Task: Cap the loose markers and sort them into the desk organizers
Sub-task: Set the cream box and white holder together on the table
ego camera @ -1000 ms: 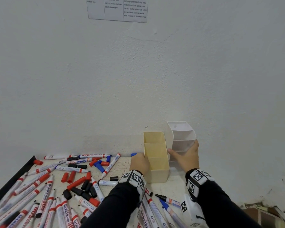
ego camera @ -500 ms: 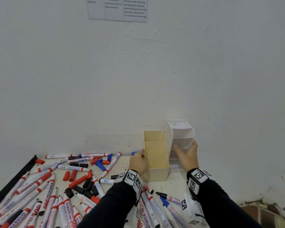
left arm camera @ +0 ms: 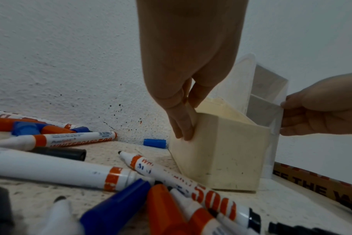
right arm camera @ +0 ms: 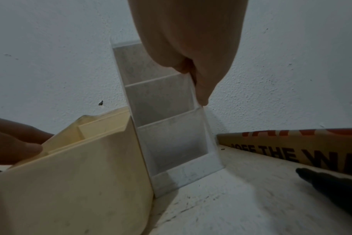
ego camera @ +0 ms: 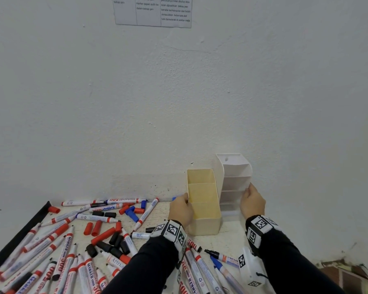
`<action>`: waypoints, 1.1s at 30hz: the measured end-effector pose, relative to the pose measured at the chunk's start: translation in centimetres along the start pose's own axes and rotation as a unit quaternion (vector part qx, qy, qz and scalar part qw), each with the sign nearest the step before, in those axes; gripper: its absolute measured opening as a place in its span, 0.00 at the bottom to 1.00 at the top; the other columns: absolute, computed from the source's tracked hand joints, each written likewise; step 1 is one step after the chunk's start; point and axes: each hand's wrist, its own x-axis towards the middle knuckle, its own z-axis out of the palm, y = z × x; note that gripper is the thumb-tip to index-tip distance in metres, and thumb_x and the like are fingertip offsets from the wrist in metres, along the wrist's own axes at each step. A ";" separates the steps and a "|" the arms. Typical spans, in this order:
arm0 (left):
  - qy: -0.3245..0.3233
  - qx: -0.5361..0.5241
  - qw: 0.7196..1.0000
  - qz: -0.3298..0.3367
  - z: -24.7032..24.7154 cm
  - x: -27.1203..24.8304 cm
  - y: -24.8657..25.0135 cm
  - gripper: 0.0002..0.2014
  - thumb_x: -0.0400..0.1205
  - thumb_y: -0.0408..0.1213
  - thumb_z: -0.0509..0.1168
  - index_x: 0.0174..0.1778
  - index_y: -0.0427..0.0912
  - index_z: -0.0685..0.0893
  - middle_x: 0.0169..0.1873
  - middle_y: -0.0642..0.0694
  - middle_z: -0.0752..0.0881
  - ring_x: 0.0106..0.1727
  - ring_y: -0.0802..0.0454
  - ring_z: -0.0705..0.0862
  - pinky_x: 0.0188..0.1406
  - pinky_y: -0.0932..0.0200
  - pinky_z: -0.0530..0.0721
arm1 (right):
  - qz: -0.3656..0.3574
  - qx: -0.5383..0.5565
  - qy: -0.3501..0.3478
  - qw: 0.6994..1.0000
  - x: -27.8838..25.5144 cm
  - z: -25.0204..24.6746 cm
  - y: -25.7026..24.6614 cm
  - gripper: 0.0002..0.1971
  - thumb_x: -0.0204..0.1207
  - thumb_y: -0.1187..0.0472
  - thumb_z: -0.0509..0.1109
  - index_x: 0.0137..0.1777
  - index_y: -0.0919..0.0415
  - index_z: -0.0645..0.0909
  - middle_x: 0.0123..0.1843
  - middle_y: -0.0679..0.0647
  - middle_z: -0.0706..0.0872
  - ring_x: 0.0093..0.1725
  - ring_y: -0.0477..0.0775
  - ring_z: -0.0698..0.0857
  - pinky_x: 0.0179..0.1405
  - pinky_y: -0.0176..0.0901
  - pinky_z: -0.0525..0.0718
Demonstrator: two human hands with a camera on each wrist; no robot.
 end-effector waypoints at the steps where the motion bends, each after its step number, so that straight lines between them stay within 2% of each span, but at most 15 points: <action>1: 0.015 0.019 1.000 0.001 0.0 0.1 -0.1 0.10 0.83 0.30 0.54 0.50 0.41 0.81 0.44 0.41 0.86 0.45 0.46 0.84 0.44 0.56 0.83 | -0.003 -0.004 -0.013 1.000 0.1 0.1 -0.1 0.17 0.84 0.67 0.50 0.65 0.67 0.76 0.52 0.68 0.85 0.45 0.57 0.77 0.46 0.39 0.69; 3: 0.047 0.038 0.998 -0.001 -0.1 0.3 -0.5 0.09 0.81 0.28 0.55 0.41 0.40 0.80 0.39 0.41 0.85 0.41 0.45 0.83 0.44 0.52 0.83 | -0.005 -0.012 -0.034 0.999 0.1 0.5 -0.3 0.16 0.84 0.66 0.50 0.63 0.67 0.76 0.50 0.67 0.84 0.44 0.56 0.76 0.45 0.40 0.69; 5: 0.065 0.055 0.996 -0.009 -0.2 0.3 -0.6 0.09 0.80 0.27 0.55 0.41 0.40 0.80 0.39 0.41 0.86 0.41 0.47 0.83 0.45 0.52 0.85 | -0.008 -0.019 -0.034 0.999 0.1 0.9 -0.5 0.15 0.84 0.66 0.50 0.61 0.68 0.77 0.48 0.68 0.84 0.42 0.57 0.76 0.43 0.41 0.70; 7: 0.079 0.077 0.994 -0.022 -0.3 0.2 -0.4 0.08 0.81 0.28 0.56 0.45 0.39 0.80 0.43 0.41 0.86 0.44 0.47 0.84 0.46 0.54 0.85 | -0.011 -0.028 -0.028 0.999 0.1 1.1 -0.5 0.15 0.84 0.66 0.50 0.58 0.68 0.78 0.44 0.67 0.83 0.40 0.57 0.76 0.40 0.41 0.70; 10: 0.084 0.102 0.990 -0.051 -0.1 -0.1 0.1 0.08 0.82 0.28 0.56 0.53 0.38 0.78 0.49 0.41 0.85 0.49 0.47 0.84 0.41 0.60 0.79 | -0.018 -0.029 -0.011 0.999 0.2 1.0 -0.5 0.14 0.83 0.67 0.51 0.53 0.70 0.79 0.38 0.62 0.79 0.38 0.58 0.76 0.39 0.41 0.69; 13: 0.078 0.123 0.988 -0.046 -0.1 -0.6 0.9 0.10 0.83 0.28 0.56 0.57 0.40 0.76 0.52 0.41 0.84 0.52 0.47 0.84 0.42 0.61 0.79 | -0.006 -0.030 0.014 0.999 0.3 0.5 -0.6 0.13 0.83 0.67 0.52 0.47 0.69 0.78 0.34 0.60 0.77 0.37 0.58 0.74 0.38 0.41 0.67; 15: 0.070 0.140 0.987 -0.032 -0.1 -0.7 1.2 0.10 0.83 0.29 0.55 0.58 0.41 0.76 0.53 0.42 0.84 0.50 0.49 0.83 0.42 0.62 0.78 | 0.000 -0.033 0.023 0.999 0.3 0.4 -0.7 0.11 0.82 0.68 0.52 0.42 0.66 0.74 0.29 0.55 0.73 0.37 0.58 0.73 0.38 0.41 0.66; 17: 0.065 0.141 0.988 -0.023 -0.3 -0.7 1.0 0.10 0.83 0.31 0.56 0.58 0.43 0.77 0.51 0.44 0.85 0.44 0.51 0.81 0.37 0.64 0.75 | 0.004 -0.025 0.036 0.999 0.3 0.5 -0.7 0.11 0.82 0.69 0.52 0.41 0.66 0.73 0.28 0.56 0.72 0.37 0.58 0.73 0.37 0.42 0.65; 19: 0.055 0.120 0.991 -0.016 -0.4 -0.6 0.5 0.09 0.83 0.31 0.57 0.56 0.44 0.78 0.45 0.46 0.86 0.39 0.53 0.81 0.31 0.66 0.75 | 0.012 -0.014 0.037 0.999 0.2 0.8 -0.7 0.11 0.82 0.68 0.52 0.46 0.69 0.76 0.35 0.63 0.77 0.39 0.61 0.75 0.38 0.44 0.68; 20: 0.052 0.107 0.993 -0.013 -0.4 -0.5 0.3 0.10 0.82 0.30 0.57 0.54 0.45 0.79 0.43 0.46 0.86 0.39 0.52 0.82 0.31 0.65 0.78 | 0.017 -0.004 0.030 0.999 0.1 1.0 -0.7 0.12 0.82 0.67 0.52 0.53 0.70 0.76 0.41 0.66 0.80 0.43 0.63 0.78 0.40 0.45 0.71; 21: 0.050 0.096 0.994 -0.011 -0.4 -0.4 0.1 0.10 0.81 0.30 0.57 0.53 0.45 0.80 0.42 0.46 0.86 0.40 0.51 0.84 0.35 0.62 0.81 | 0.025 0.010 0.017 0.999 -0.1 1.2 -0.7 0.14 0.82 0.66 0.52 0.62 0.70 0.74 0.51 0.68 0.82 0.49 0.66 0.80 0.44 0.47 0.74; 23: 0.049 0.073 0.996 -0.009 -0.4 -0.3 0.0 0.11 0.81 0.27 0.56 0.51 0.44 0.81 0.43 0.44 0.87 0.43 0.49 0.84 0.42 0.58 0.84 | 0.030 0.051 0.002 0.998 -0.6 1.6 -1.0 0.22 0.82 0.66 0.53 0.76 0.66 0.60 0.67 0.69 0.76 0.62 0.68 0.78 0.56 0.49 0.74; 25: 0.055 0.057 0.997 -0.005 -0.4 -0.3 0.0 0.12 0.80 0.26 0.55 0.48 0.44 0.82 0.42 0.44 0.87 0.43 0.49 0.84 0.44 0.57 0.84 | 0.020 0.062 0.004 0.998 -0.9 1.9 -1.4 0.25 0.83 0.66 0.53 0.79 0.64 0.53 0.69 0.70 0.74 0.64 0.68 0.77 0.57 0.46 0.73; 29: 0.070 0.035 0.997 0.000 -0.3 -0.4 -0.4 0.12 0.81 0.28 0.55 0.48 0.45 0.83 0.41 0.45 0.88 0.41 0.50 0.85 0.45 0.55 0.87 | 0.035 0.040 -0.021 0.998 -0.9 2.3 -1.7 0.28 0.83 0.63 0.54 0.81 0.63 0.49 0.72 0.69 0.72 0.68 0.68 0.75 0.63 0.52 0.74; 33: 0.070 0.014 0.997 -0.004 -0.2 -0.6 -0.3 0.13 0.82 0.29 0.55 0.53 0.45 0.83 0.44 0.45 0.88 0.43 0.49 0.86 0.47 0.55 0.87 | -0.006 0.081 -0.038 0.996 -1.6 2.7 -2.0 0.44 0.79 0.52 0.64 0.81 0.59 0.36 0.84 0.60 0.47 0.82 0.61 0.55 0.79 0.52 0.58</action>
